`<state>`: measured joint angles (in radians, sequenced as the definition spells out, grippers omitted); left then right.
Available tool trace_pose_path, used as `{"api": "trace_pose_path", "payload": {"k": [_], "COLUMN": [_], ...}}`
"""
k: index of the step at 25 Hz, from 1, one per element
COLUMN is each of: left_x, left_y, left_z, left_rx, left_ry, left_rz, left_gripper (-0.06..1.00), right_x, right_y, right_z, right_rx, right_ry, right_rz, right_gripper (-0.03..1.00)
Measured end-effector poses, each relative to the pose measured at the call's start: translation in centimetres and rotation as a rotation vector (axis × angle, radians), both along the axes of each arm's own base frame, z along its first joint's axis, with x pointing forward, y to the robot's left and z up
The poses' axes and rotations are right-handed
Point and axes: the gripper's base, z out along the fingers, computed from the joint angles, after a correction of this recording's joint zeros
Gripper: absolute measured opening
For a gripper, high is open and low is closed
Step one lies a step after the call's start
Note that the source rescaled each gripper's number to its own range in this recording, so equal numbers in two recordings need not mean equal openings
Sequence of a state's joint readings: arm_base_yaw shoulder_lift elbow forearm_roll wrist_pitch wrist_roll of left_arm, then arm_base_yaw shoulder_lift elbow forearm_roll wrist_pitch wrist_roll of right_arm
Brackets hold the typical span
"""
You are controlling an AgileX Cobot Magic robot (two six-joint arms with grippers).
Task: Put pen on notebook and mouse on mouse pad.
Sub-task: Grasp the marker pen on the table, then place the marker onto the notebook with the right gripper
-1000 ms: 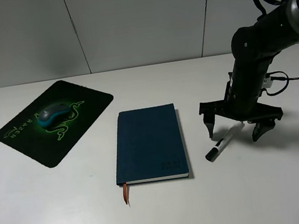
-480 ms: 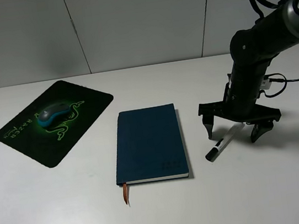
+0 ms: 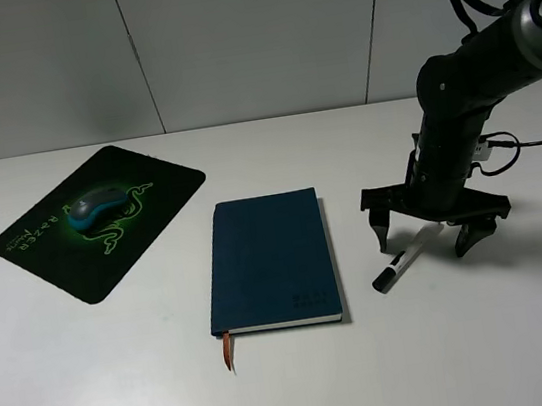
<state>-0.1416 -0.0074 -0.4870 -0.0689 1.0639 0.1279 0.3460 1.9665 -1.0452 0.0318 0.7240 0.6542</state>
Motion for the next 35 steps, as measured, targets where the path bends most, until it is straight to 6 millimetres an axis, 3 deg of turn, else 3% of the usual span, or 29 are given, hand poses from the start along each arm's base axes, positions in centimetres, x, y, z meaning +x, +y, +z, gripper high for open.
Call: {"api": "trace_pose_path", "payload": {"k": [4, 8, 9, 22, 35], "left_x": [0.0, 0.0, 0.0, 0.0, 0.0], "left_y": [0.0, 0.0, 0.0, 0.0, 0.0], "left_z": [0.0, 0.0, 0.0, 0.0, 0.0], "left_rx": [0.000, 0.000, 0.000, 0.000, 0.000], "left_ry": [0.000, 0.000, 0.000, 0.000, 0.000], "left_rz": [0.000, 0.000, 0.000, 0.000, 0.000], "left_gripper": [1.00, 1.00, 1.00, 1.00, 1.00], "right_x": [0.0, 0.0, -0.1, -0.1, -1.3], "right_y": [0.0, 0.0, 0.0, -0.1, -0.4], "right_z": [0.0, 0.0, 0.0, 0.2, 5.6], "right_rx": [-0.001, -0.002, -0.003, -0.006, 0.015], "right_ry": [0.003, 0.005, 0.008, 0.010, -0.041], "right_rz": [0.000, 0.000, 0.000, 0.026, 0.054], "right_gripper": [0.51, 0.04, 0.00, 0.01, 0.01]}}
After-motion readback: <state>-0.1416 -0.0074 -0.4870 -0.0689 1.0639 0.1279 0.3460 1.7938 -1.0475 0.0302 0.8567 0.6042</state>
